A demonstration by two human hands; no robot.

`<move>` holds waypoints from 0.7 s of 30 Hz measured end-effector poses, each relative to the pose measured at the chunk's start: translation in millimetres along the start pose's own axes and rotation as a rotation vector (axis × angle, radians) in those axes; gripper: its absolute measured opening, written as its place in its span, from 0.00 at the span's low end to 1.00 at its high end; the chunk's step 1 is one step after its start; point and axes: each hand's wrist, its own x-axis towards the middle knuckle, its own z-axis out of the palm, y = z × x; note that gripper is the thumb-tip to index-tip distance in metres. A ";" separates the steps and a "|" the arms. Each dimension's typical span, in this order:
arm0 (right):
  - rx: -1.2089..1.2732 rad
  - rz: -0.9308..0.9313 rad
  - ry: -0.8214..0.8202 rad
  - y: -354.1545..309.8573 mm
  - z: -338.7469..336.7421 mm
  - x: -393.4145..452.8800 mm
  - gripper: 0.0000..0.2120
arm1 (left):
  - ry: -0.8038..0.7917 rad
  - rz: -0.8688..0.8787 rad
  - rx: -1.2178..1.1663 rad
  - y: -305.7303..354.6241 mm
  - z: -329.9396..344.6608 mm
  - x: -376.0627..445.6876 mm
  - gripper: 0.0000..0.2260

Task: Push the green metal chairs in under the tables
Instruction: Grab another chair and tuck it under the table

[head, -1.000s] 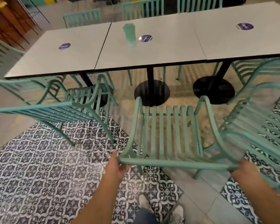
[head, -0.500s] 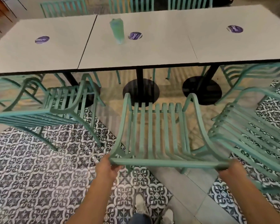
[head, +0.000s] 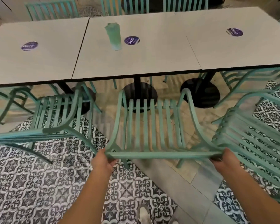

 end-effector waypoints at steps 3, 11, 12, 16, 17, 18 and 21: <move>-0.010 -0.004 -0.035 3.8 21.9 -18.4 0.19 | 0.001 0.006 -0.008 14.8 4.6 7.9 0.05; -0.025 -0.022 -0.068 14.8 73.2 -25.9 0.13 | 0.013 0.016 0.001 55.2 10.3 30.2 0.14; -0.021 -0.022 -0.083 16.5 78.9 -24.8 0.14 | 0.017 0.016 0.011 60.8 9.9 32.1 0.15; -0.010 -0.004 -0.134 22.2 99.8 -25.7 0.08 | 0.013 0.025 0.037 80.6 10.0 41.7 0.12; -0.007 0.001 -0.150 23.1 105.0 -26.7 0.09 | 0.009 0.025 0.028 84.9 10.4 45.7 0.11; -0.001 -0.003 -0.169 23.4 108.7 -29.4 0.09 | 0.007 0.033 0.010 88.4 12.2 45.5 0.12; 0.014 0.000 -0.191 25.8 110.7 -24.3 0.07 | 0.014 0.051 -0.013 89.3 15.0 45.7 0.15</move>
